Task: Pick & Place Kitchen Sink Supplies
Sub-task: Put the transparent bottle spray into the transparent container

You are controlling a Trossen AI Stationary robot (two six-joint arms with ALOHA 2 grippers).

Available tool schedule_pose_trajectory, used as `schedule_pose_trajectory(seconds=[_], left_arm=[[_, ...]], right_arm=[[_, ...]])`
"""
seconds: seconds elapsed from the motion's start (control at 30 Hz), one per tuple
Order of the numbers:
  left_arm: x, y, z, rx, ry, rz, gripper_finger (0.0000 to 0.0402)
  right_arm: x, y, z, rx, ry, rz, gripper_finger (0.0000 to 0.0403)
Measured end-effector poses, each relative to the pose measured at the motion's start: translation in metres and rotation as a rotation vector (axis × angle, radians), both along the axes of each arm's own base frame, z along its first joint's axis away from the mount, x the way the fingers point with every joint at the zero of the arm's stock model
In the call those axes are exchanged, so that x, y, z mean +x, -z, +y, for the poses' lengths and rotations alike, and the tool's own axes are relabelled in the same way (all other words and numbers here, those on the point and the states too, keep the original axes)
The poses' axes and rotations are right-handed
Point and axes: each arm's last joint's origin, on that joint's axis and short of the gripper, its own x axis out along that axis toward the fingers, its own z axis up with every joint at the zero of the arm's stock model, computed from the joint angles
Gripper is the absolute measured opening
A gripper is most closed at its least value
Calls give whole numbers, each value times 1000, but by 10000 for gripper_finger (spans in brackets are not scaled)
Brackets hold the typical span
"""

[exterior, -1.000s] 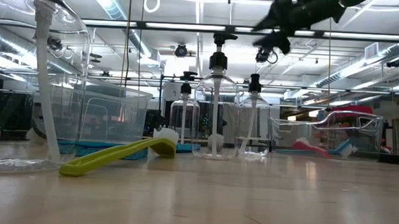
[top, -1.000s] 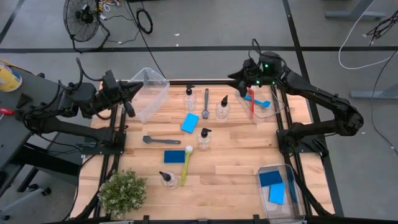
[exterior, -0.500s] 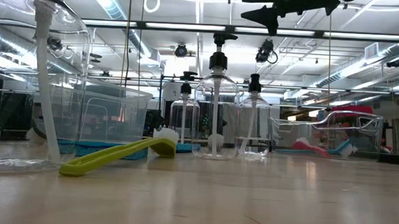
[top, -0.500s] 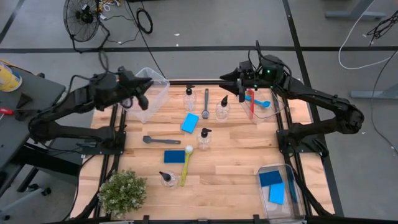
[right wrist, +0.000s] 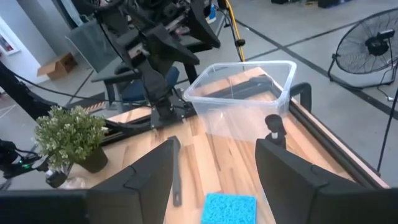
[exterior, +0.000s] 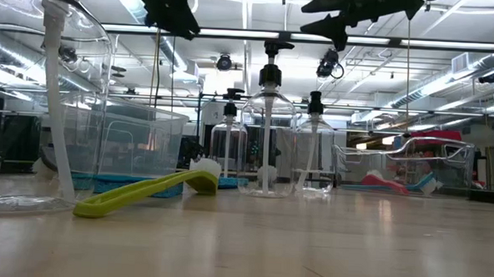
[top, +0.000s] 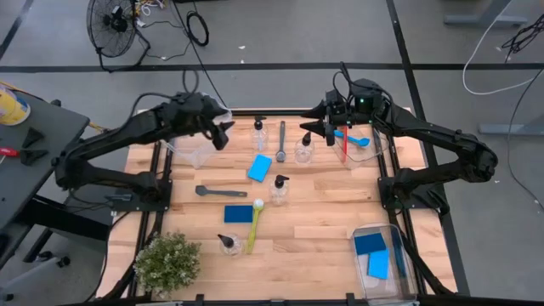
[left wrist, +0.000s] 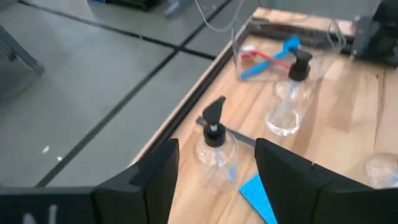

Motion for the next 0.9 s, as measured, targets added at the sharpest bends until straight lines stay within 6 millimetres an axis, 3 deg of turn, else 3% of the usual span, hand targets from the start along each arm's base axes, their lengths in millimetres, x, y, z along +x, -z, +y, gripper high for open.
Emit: schedule_pose_trajectory(seconds=[0.5, 0.9], left_arm=[[30, 29, 10, -90, 74, 93, 223], [50, 51, 16, -155, 117, 156, 223]], right_arm=[[0, 2, 3, -52, -86, 16, 226], [-13, 29, -2, -233, 138, 392, 226]])
